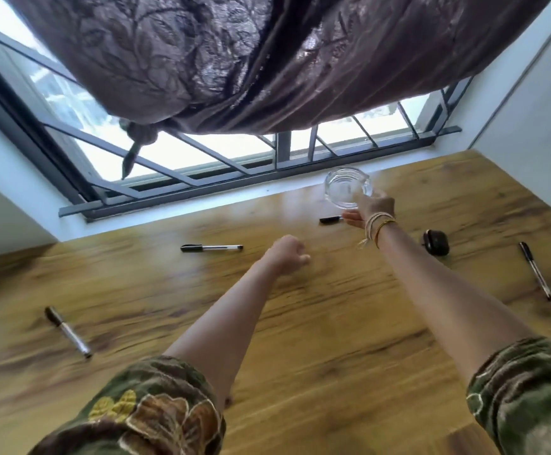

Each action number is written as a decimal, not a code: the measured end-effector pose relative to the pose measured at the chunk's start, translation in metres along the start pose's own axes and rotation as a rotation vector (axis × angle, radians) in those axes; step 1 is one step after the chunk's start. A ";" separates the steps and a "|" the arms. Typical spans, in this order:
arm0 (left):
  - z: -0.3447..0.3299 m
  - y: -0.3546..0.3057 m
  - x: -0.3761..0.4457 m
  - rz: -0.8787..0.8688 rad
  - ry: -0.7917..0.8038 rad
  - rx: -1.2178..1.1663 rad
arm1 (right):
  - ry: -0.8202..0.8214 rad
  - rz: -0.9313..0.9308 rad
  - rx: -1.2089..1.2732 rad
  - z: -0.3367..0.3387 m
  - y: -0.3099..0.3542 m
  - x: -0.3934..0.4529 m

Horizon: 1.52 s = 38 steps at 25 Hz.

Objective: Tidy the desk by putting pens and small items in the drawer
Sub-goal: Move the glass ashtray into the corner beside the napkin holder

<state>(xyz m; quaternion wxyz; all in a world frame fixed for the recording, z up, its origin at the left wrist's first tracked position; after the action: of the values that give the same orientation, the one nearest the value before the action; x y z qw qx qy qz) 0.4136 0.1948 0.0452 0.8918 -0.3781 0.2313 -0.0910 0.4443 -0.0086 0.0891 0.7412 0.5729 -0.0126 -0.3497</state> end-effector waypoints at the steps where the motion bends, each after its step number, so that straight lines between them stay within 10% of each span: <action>1: 0.019 0.008 -0.009 -0.019 -0.117 -0.148 | 0.042 0.021 -0.025 -0.016 0.000 -0.015; 7: 0.080 0.095 -0.094 0.166 -0.418 -1.233 | 0.401 0.146 -0.205 -0.113 -0.003 -0.129; 13: 0.116 0.181 -0.193 0.198 -0.604 -1.403 | 0.710 0.221 -0.320 -0.224 -0.027 -0.238; 32: 0.147 0.389 -0.454 0.473 -1.314 -1.378 | 1.185 0.288 -0.627 -0.430 -0.114 -0.484; 38: 0.173 0.388 -0.488 0.596 -1.396 -0.684 | 1.069 0.100 -0.477 -0.456 -0.121 -0.486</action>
<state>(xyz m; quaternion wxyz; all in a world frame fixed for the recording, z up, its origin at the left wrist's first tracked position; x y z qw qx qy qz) 0.0646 0.7399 0.0400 0.6529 -0.5206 -0.2696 0.4797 0.2077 0.6219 0.0144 0.7687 0.4858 0.4150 0.0297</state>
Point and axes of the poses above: each hand's wrist, its own x-axis towards the middle knuckle, its own z-axis out of the back of the hand, y = z × x, the point moved 9 cm from there along x, towards the middle knuckle, and after that the axes turned 12 degrees about -x, right-handed, at the moved point
